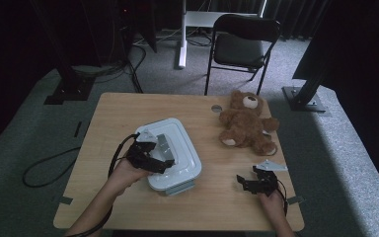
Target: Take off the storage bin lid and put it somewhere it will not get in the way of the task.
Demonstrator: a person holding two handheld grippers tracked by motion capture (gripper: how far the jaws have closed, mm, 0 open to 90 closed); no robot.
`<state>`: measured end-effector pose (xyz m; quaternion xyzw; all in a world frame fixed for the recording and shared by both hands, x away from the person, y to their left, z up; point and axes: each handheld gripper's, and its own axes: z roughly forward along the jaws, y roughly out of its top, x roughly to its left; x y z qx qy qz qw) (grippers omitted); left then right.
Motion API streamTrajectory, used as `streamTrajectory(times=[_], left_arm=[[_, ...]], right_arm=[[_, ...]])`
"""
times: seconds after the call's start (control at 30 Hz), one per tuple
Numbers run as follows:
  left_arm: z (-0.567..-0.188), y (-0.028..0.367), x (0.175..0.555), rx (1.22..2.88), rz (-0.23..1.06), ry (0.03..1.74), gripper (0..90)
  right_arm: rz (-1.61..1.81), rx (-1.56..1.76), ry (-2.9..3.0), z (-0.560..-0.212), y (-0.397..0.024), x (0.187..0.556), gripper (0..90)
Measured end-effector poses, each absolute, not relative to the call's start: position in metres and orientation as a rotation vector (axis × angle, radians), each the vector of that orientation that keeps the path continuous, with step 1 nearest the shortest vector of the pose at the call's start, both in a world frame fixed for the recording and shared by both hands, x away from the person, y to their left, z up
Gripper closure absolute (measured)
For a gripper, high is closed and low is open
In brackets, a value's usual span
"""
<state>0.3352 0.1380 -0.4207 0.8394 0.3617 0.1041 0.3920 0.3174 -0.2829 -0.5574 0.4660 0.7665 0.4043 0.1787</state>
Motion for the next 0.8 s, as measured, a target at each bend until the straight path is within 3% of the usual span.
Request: streamTrajectory(times=[0.33, 0.43, 0.63, 0.67, 0.8], left_arm=[[-0.421, 0.131, 0.342, 2.125, 0.269, 0.935, 6.1], [-0.42, 0.13, 0.342, 2.114, 0.265, 0.934, 14.8], [-0.422, 0.124, 0.342, 2.117, 0.262, 0.93, 16.5], [-0.422, 0.124, 0.342, 2.115, 0.258, 0.927, 24.0], [-0.422, 0.124, 0.341, 2.112, 0.257, 0.929, 25.9]], right_arm=[[1.144, 1.316, 2.17, -0.558, -0.283, 0.317, 13.6], [1.144, 1.316, 2.169, -0.558, -0.283, 0.317, 13.6], [1.143, 1.318, 2.169, -0.557, -0.283, 0.317, 13.6], [1.145, 1.317, 2.168, -0.557, -0.284, 0.317, 13.6], [1.146, 1.315, 2.169, -0.557, -0.283, 0.317, 13.6]])
